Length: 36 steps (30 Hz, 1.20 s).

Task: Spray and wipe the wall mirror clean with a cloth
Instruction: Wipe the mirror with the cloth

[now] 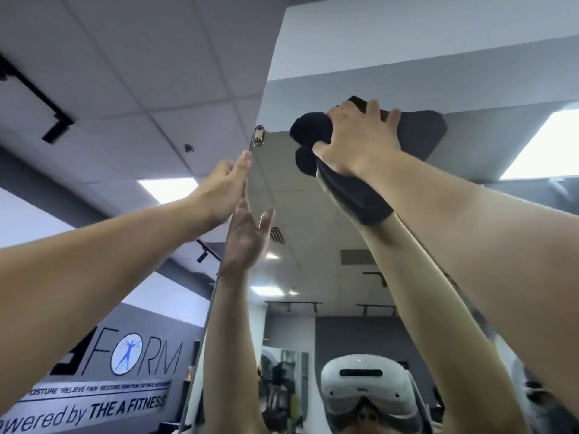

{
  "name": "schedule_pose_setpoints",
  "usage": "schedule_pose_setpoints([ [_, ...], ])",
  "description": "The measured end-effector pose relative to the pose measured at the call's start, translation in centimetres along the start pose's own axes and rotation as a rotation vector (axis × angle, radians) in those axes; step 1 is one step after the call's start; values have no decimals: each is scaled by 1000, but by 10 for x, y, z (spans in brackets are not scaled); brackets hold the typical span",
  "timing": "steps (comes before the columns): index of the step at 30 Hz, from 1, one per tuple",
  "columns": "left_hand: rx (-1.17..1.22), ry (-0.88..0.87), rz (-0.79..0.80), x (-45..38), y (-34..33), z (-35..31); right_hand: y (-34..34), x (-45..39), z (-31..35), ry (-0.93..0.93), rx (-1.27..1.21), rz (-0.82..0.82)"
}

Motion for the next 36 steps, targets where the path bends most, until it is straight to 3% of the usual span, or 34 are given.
schedule_pose_setpoints([
  [5, 160, 86, 23, -4, 1, 13, -2, 24, 50, 134, -7, 61],
  [12, 295, 75, 111, -9, 1, 11, -13, 119, 131, 427, -21, 111],
  [17, 225, 3, 149, -11, 8, 4, -22, 161, 147, 584, -7, 168],
  [24, 155, -52, 205, -9, 13, -14, -24, 78, 130, 401, 1, 128],
  [29, 40, -224, 195, -7, 24, -12, -21, 14, 115, 191, -83, 96],
  [36, -401, -509, 35, 5, 51, -18, -21, 2, 113, 82, -49, 67],
])
Point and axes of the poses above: each hand's wrist, its own x-axis away from the middle knuckle, its own y-axis out of the back of the hand, z = x × y, the point moved 7 cm from there along -x, towards the middle knuckle, and after that the axes turned 1 degree about y, right-handed, at the moved point
